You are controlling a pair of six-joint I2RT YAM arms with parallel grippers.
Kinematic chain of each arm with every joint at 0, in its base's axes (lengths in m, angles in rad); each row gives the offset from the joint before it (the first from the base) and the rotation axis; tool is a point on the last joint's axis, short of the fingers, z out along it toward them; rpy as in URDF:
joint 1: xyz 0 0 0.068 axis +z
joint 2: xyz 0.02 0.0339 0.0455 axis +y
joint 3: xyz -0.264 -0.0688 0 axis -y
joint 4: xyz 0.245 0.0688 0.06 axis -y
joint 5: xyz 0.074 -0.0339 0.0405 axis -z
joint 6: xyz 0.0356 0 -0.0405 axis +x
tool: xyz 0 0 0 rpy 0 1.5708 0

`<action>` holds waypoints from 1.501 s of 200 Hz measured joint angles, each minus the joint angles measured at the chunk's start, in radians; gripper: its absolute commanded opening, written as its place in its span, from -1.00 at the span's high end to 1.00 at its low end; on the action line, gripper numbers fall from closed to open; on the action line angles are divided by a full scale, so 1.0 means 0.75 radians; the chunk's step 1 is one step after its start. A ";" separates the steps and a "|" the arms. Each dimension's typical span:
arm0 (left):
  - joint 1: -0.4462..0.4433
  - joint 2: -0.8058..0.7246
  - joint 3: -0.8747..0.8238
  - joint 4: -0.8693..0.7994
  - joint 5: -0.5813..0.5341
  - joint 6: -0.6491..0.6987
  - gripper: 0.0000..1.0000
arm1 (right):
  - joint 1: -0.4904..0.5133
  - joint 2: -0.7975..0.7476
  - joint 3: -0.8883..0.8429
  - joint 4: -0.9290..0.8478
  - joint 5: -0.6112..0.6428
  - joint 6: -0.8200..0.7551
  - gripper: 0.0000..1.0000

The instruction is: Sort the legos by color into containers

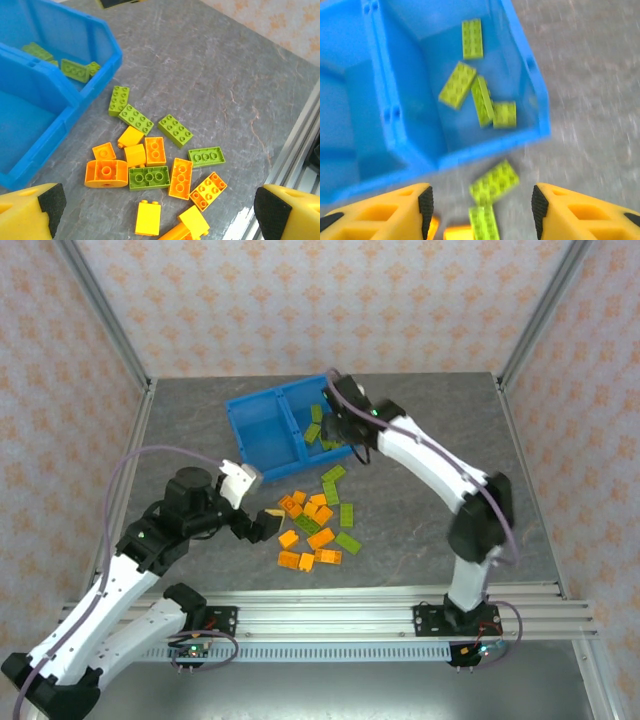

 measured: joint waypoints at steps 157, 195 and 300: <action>-0.049 0.142 -0.098 0.084 0.133 0.352 -0.99 | 0.233 0.115 -0.633 0.155 -0.056 0.315 -0.01; -0.049 0.143 -0.099 0.084 0.117 0.357 -0.99 | 0.233 0.117 -0.653 0.187 -0.043 0.334 0.29; -0.049 -0.008 -0.162 0.150 0.081 0.358 -0.99 | 0.226 -0.068 -0.363 0.120 0.142 0.219 0.42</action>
